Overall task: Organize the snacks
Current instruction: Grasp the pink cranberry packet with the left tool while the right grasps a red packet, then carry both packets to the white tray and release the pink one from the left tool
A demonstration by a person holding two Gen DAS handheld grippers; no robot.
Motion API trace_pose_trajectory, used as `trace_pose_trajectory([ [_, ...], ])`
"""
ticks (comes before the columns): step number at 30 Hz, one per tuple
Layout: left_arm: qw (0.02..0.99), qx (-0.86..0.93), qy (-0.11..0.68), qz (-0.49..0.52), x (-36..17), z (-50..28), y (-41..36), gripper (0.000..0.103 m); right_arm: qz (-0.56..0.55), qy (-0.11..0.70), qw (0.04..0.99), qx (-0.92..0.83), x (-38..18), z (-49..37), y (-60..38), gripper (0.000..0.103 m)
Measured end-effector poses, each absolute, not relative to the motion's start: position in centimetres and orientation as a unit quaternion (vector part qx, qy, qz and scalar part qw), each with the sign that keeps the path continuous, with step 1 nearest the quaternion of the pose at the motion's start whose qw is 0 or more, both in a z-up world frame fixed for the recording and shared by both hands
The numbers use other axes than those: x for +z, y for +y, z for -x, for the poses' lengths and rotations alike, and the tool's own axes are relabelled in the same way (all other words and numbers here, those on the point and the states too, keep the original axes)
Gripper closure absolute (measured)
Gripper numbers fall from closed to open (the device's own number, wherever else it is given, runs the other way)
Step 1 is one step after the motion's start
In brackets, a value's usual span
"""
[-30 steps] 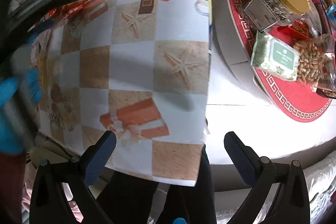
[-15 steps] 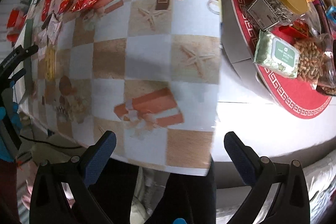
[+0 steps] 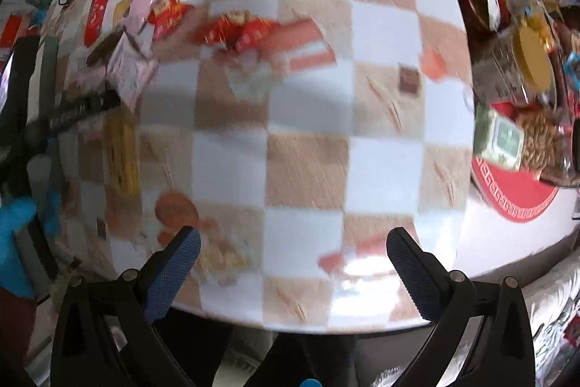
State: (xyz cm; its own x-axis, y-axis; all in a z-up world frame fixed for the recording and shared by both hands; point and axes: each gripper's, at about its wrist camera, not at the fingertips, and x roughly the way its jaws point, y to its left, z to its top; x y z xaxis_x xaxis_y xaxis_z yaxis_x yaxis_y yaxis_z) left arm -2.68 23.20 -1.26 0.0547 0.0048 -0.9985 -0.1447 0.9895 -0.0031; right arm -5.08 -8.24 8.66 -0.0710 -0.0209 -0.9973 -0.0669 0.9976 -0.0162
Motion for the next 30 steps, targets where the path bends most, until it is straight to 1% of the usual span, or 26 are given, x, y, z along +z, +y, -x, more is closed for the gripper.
trace_pose_trajectory([
  [3, 0.728, 0.054, 0.681, 0.05, -0.8, 3.3, 22.9, 0.0, 0.066, 0.723, 0.687, 0.021, 8.0, 2.3, -7.0, 0.0],
  [8, 0.714, 0.055, 0.696, 0.051, 0.1, 3.5, 22.2, 0.0, 0.118, 0.708, 0.694, 0.055, 6.9, -1.8, -5.1, 0.0],
  [14, 0.703, 0.063, 0.706, 0.059, 0.3, 2.7, 22.6, 0.0, 0.161, 0.705, 0.684, 0.101, 4.7, -4.9, -3.0, 0.0],
  [16, 0.699, 0.068, 0.709, 0.067, 0.5, 2.6, 22.7, 0.003, 0.178, 0.704, 0.678, 0.111, 3.9, -5.5, -2.6, 0.0],
  [17, 0.699, 0.071, 0.708, 0.07, 0.4, 2.2, 22.5, 0.004, 0.186, 0.701, 0.678, 0.117, 3.7, -5.8, -2.4, 0.006],
  [18, 0.7, 0.074, 0.706, 0.072, 0.6, 2.3, 22.3, 0.008, 0.187, 0.702, 0.676, 0.124, 3.4, -6.0, -2.4, 0.014],
  [19, 0.703, 0.073, 0.704, 0.071, 0.9, 2.3, 22.2, 0.014, 0.184, 0.707, 0.671, 0.128, 3.2, -6.3, -2.4, 0.032],
  [20, 0.707, 0.072, 0.7, 0.068, 1.2, 2.4, 21.7, 0.019, 0.177, 0.705, 0.674, 0.131, 3.4, -6.6, -2.5, 0.032],
  [21, 0.713, 0.068, 0.695, 0.062, 1.7, 2.4, 21.4, 0.029, 0.175, 0.704, 0.676, 0.133, 3.6, -6.9, -2.5, 0.035],
  [22, 0.717, 0.065, 0.691, 0.057, 2.1, 2.4, 21.2, 0.043, 0.176, 0.7, 0.679, 0.133, 3.9, -7.2, -2.4, 0.044],
  [23, 0.72, 0.062, 0.69, 0.051, 2.5, 2.4, 20.9, 0.052, 0.176, 0.696, 0.682, 0.137, 4.3, -7.7, -2.3, 0.054],
  [24, 0.72, 0.06, 0.69, 0.047, 2.8, 2.3, 20.8, 0.059, 0.169, 0.697, 0.681, 0.144, 4.6, -8.3, -2.4, 0.054],
  [28, 0.711, 0.055, 0.697, 0.077, 3.5, 2.6, 21.0, 0.06, 0.137, 0.699, 0.684, 0.158, 5.6, -9.1, -3.6, 0.056],
  [30, 0.714, 0.06, 0.693, 0.075, 4.6, 3.5, 21.0, 0.06, 0.111, 0.703, 0.684, 0.161, 6.4, -9.0, -4.9, 0.056],
])
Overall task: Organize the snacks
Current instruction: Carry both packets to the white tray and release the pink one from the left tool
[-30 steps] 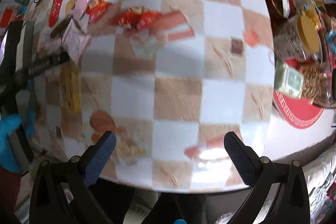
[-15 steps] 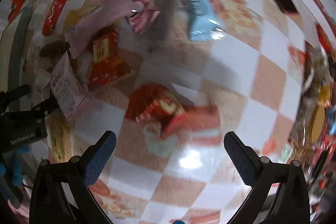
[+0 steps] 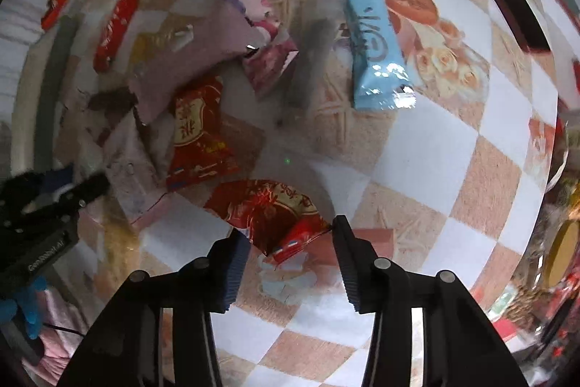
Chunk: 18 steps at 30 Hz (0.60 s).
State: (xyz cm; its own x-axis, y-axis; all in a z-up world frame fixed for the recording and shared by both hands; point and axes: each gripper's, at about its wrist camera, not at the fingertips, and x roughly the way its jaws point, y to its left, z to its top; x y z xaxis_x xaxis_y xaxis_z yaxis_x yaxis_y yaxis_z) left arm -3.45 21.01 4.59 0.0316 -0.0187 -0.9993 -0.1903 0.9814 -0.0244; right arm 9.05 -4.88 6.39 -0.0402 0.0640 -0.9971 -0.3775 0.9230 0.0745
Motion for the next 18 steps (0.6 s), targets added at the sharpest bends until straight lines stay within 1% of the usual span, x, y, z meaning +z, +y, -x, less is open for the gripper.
trace_pose_trajectory([
  [4, 0.725, 0.056, 0.684, 0.063, 7.9, 5.3, 20.2, 0.06, 0.086, 0.706, 0.682, 0.168, 8.0, -9.1, -7.6, 0.056],
  [9, 0.736, 0.065, 0.671, 0.064, 12.9, 7.8, 21.3, 0.06, 0.063, 0.705, 0.685, 0.174, 9.7, -7.3, -9.7, 0.056],
  [14, 0.744, 0.069, 0.661, 0.058, 14.1, 9.7, 25.2, 0.06, 0.044, 0.705, 0.689, 0.163, 11.2, -3.8, -11.9, 0.056],
  [17, 0.746, 0.069, 0.66, 0.051, 14.3, 9.8, 27.8, 0.06, 0.041, 0.698, 0.696, 0.164, 12.6, -0.6, -10.1, 0.056],
  [18, 0.746, 0.068, 0.66, 0.05, 13.5, 9.9, 28.2, 0.06, 0.041, 0.697, 0.697, 0.164, 12.2, 0.0, -8.5, 0.056],
])
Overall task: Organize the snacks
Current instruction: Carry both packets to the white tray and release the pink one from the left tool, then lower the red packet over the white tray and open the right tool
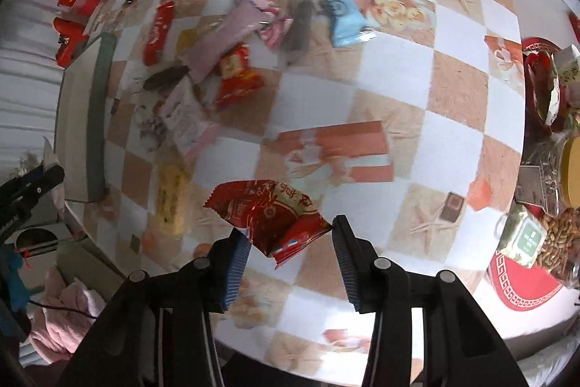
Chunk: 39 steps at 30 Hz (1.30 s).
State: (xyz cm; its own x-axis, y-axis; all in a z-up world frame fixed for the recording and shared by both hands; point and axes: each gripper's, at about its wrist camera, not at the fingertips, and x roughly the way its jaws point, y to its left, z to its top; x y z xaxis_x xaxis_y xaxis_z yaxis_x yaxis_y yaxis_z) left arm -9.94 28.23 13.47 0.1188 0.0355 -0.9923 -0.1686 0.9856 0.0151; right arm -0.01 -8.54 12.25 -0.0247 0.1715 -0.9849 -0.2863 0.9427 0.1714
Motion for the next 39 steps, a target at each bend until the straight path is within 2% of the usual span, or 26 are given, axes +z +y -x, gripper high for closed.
trace_pose_trajectory([
  [12, 0.726, 0.064, 0.685, 0.016, 11.0, 12.1, 39.7, 0.06, 0.024, 0.695, 0.686, 0.213, 12.1, 3.0, 10.7, 0.056],
  [21, 0.705, 0.073, 0.705, 0.035, 7.8, 13.9, 44.9, 0.059, 0.061, 0.715, 0.646, 0.263, 8.5, 3.8, 23.8, 0.056],
  [24, 0.703, 0.074, 0.707, 0.026, 7.4, 14.3, 45.5, 0.057, 0.073, 0.724, 0.636, 0.256, 7.2, 3.8, 25.2, 0.056],
  [26, 0.703, 0.071, 0.707, 0.024, 7.1, 14.4, 45.6, 0.05, 0.066, 0.726, 0.64, 0.243, 7.3, 3.5, 25.0, 0.055],
  [27, 0.703, 0.069, 0.708, 0.026, 6.9, 14.4, 45.6, 0.044, 0.062, 0.724, 0.644, 0.237, 7.5, 3.4, 24.6, 0.052],
  [29, 0.701, 0.064, 0.71, 0.026, 6.5, 14.2, 45.6, 0.039, 0.057, 0.72, 0.657, 0.214, 8.0, 2.9, 23.8, 0.002],
  [39, 0.688, 0.071, 0.722, -0.023, 4.1, 14.4, 46.7, 0.035, 0.04, 0.734, 0.673, 0.086, 6.3, 0.2, 17.4, 0.0],
])
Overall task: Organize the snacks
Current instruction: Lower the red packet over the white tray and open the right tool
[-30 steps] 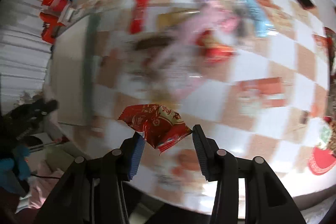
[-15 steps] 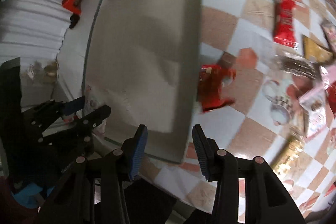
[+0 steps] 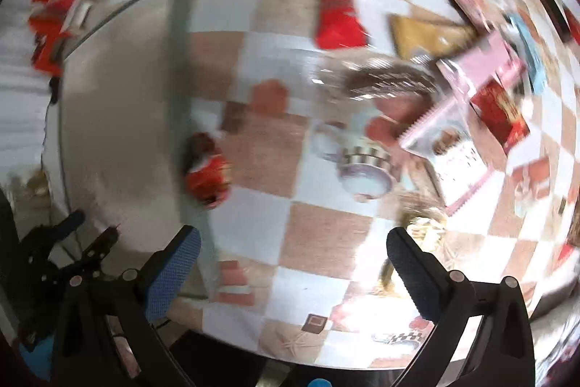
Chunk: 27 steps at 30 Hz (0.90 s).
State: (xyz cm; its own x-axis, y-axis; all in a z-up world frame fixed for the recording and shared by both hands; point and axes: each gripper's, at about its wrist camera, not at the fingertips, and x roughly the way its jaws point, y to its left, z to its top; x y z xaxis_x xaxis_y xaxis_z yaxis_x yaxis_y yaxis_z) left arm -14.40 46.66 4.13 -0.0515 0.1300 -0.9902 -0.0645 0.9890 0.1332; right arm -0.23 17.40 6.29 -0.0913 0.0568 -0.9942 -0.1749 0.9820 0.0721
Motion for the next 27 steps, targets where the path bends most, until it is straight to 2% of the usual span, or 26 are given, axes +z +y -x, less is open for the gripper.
trace_pose_trajectory([
  [8, 0.68, 0.093, 0.726, -0.044, 3.6, 15.6, 50.0, 0.033, 0.033, 0.737, 0.668, 0.094, 4.2, -0.9, 20.3, 0.0],
  [13, 0.686, 0.093, 0.719, -0.054, 4.6, 16.3, 49.2, 0.032, 0.039, 0.738, 0.666, 0.108, 3.1, -1.0, 23.5, 0.0],
  [14, 0.688, 0.09, 0.718, -0.052, 4.9, 16.3, 49.0, 0.032, 0.042, 0.737, 0.665, 0.111, 2.8, -0.9, 24.2, 0.004],
  [15, 0.691, 0.086, 0.716, -0.047, 5.2, 16.4, 48.7, 0.032, 0.045, 0.737, 0.664, 0.114, 2.5, -0.9, 24.7, 0.013],
  [17, 0.696, 0.082, 0.713, -0.039, 5.9, 16.8, 48.3, 0.032, 0.053, 0.748, 0.651, 0.118, 1.4, -0.7, 26.0, 0.069],
  [18, 0.698, 0.079, 0.711, -0.035, 6.2, 16.9, 48.2, 0.032, 0.055, 0.754, 0.644, 0.116, 0.8, -0.6, 26.5, 0.072],
  [21, 0.702, 0.074, 0.708, -0.021, 6.9, 16.8, 47.6, 0.031, 0.062, 0.745, 0.652, 0.122, 0.8, -0.1, 26.7, 0.072],
  [27, 0.706, 0.074, 0.704, -0.006, 7.9, 17.4, 46.6, 0.031, 0.024, 0.73, 0.664, 0.156, 4.0, 0.9, 25.4, 0.073],
])
